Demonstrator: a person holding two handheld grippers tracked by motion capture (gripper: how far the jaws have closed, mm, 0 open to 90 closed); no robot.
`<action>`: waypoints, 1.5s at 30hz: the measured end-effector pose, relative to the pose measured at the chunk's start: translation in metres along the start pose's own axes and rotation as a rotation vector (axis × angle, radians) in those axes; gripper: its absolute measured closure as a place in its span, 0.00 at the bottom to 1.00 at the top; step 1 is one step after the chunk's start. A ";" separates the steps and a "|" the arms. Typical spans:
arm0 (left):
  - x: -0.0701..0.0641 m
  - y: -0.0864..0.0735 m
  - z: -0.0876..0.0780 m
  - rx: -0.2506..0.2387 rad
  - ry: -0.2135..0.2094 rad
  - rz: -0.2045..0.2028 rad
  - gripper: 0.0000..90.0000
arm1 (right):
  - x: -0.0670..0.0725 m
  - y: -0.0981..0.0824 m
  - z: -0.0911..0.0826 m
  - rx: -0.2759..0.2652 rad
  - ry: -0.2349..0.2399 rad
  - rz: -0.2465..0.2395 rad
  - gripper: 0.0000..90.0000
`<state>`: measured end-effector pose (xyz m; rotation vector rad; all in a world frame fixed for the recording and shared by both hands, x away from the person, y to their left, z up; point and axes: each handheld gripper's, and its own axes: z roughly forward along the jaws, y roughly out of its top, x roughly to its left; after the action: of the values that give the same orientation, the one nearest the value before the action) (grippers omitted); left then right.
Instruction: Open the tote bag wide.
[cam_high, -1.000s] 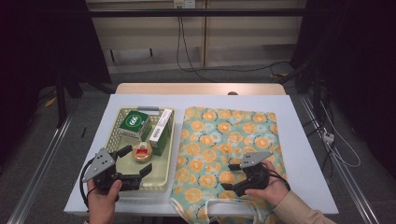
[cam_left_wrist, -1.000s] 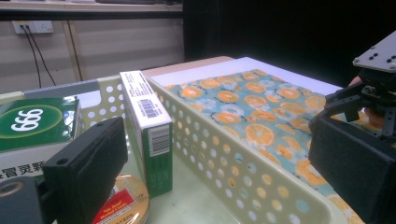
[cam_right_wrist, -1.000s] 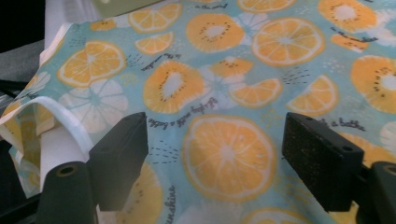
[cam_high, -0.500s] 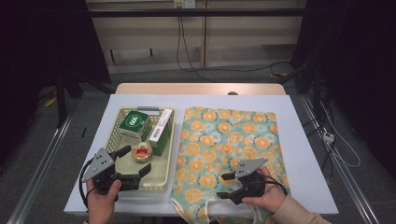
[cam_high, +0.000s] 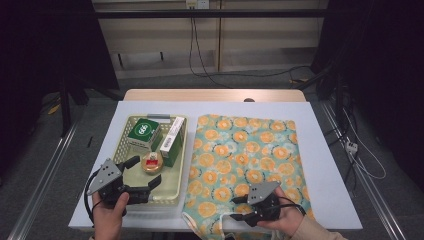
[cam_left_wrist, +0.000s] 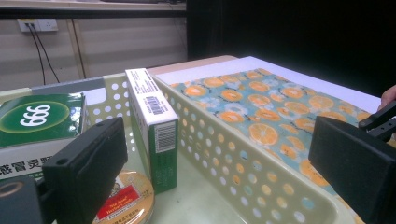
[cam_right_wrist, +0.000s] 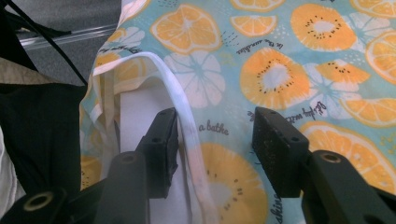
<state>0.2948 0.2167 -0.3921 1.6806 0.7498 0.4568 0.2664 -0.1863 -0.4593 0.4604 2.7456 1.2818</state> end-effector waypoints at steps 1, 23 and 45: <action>0.000 0.000 0.000 0.000 0.000 -0.001 0.05 | 0.000 0.000 0.000 0.002 0.001 -0.002 0.60; -0.002 0.002 0.001 0.004 0.004 0.010 0.05 | -0.031 0.006 -0.005 -0.032 -0.055 0.087 1.00; -0.004 0.002 0.003 0.010 0.000 0.016 0.05 | -0.100 0.013 0.011 -0.024 -0.244 0.196 1.00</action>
<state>0.2941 0.2118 -0.3901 1.6976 0.7399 0.4650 0.3663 -0.2003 -0.4621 0.8411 2.5308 1.2031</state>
